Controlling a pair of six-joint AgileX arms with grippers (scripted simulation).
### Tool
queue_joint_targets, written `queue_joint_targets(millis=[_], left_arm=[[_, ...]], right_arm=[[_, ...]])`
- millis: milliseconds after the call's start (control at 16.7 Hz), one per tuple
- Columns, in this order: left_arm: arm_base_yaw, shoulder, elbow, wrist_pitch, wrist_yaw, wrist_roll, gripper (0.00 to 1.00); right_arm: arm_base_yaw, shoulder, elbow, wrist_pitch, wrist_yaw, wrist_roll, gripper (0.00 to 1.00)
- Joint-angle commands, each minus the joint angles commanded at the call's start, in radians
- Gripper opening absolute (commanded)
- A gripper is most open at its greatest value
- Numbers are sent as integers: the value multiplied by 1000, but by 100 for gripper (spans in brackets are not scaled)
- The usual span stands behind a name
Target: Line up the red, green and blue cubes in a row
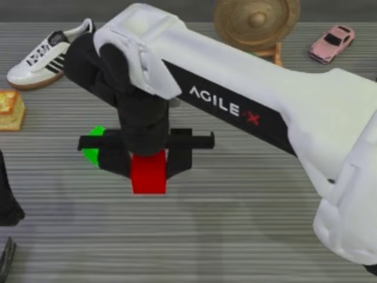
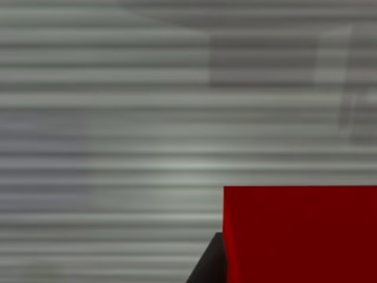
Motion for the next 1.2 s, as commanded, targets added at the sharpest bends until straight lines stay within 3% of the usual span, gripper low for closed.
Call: queue_joint_targets(millis=[540,840,1200], left_arm=[[0,0,0,0,0,0,100],[0,0,0,0,0,0,100],[0,0,0,0,0,0,100]], right_arm=[[4,-8,-278,267,2,1,0],[5,-6,-294,283,2,2,0],[5,-6,-294,283,2,2,45]])
